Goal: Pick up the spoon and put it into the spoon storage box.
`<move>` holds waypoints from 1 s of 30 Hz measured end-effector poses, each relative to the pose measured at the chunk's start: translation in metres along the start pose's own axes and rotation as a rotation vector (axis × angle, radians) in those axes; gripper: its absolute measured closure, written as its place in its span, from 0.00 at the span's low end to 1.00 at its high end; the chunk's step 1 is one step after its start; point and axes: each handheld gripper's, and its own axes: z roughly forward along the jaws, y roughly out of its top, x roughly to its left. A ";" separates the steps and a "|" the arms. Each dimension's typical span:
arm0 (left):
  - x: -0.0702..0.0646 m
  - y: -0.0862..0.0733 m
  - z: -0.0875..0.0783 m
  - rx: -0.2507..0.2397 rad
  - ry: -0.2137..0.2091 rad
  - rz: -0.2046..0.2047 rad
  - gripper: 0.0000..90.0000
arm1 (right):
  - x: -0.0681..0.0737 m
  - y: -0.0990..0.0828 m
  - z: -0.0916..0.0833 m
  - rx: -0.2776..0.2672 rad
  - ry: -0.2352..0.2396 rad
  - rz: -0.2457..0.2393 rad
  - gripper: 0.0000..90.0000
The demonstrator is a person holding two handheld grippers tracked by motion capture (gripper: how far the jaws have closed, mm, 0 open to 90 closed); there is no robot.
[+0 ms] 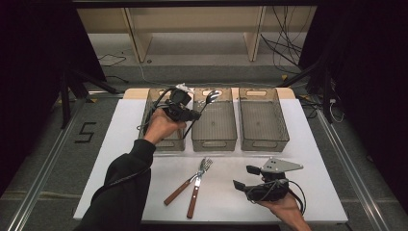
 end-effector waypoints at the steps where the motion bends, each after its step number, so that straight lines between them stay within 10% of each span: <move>1: 0.000 0.001 0.002 -0.005 0.003 -0.004 0.94 | 0.000 0.000 0.000 0.000 0.000 0.000 0.29; 30: 0.005 0.023 0.048 -0.022 0.047 -0.080 0.94 | 0.000 -0.001 0.000 0.007 0.012 -0.001 0.29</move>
